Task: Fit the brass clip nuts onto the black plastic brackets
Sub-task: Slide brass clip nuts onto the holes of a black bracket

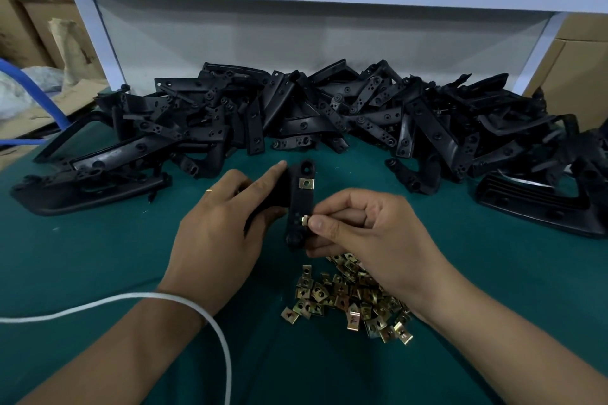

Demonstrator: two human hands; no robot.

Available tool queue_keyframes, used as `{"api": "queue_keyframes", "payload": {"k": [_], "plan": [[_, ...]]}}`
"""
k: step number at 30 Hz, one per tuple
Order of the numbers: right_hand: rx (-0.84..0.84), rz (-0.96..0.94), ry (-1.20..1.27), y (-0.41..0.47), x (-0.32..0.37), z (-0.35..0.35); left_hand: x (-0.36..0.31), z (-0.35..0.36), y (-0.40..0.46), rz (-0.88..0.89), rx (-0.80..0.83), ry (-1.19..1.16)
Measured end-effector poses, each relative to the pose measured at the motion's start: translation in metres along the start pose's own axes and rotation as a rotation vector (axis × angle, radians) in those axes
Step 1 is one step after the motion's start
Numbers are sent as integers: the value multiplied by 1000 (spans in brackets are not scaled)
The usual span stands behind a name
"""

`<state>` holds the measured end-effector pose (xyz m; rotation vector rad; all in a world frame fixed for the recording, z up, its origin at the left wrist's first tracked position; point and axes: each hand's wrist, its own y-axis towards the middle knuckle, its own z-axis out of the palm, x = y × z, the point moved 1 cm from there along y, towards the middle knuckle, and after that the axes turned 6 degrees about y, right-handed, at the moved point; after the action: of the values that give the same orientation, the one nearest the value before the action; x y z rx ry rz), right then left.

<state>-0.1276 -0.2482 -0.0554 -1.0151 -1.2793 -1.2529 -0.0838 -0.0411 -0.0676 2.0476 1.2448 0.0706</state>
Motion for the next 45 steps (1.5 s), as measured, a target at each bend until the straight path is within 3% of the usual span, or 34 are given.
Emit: {"api": "queue_keyframes", "payload": {"k": [11, 21, 29, 34, 39, 42, 45], "plan": [[-76, -17, -108, -2, 4, 1, -9, -2, -1, 10, -52, 95], [-103, -35, -11, -7, 7, 5, -12, -1, -2, -6, -108, 118], [-82, 73, 34, -4, 8, 5, -12, -2, -3, 10, -77, 160], [-157, 55, 86, -3, 4, 9, -14, 4, -2, -103, -137, 55], [-49, 50, 158, -4, 4, 12, -11, 7, -1, -147, -156, -129], [-3, 48, -32, -8, 0, 17, -11, 6, -2, -160, -144, -138], [-86, -63, -307, -13, -3, 26, -17, 4, -2, -161, -131, -169]]}}
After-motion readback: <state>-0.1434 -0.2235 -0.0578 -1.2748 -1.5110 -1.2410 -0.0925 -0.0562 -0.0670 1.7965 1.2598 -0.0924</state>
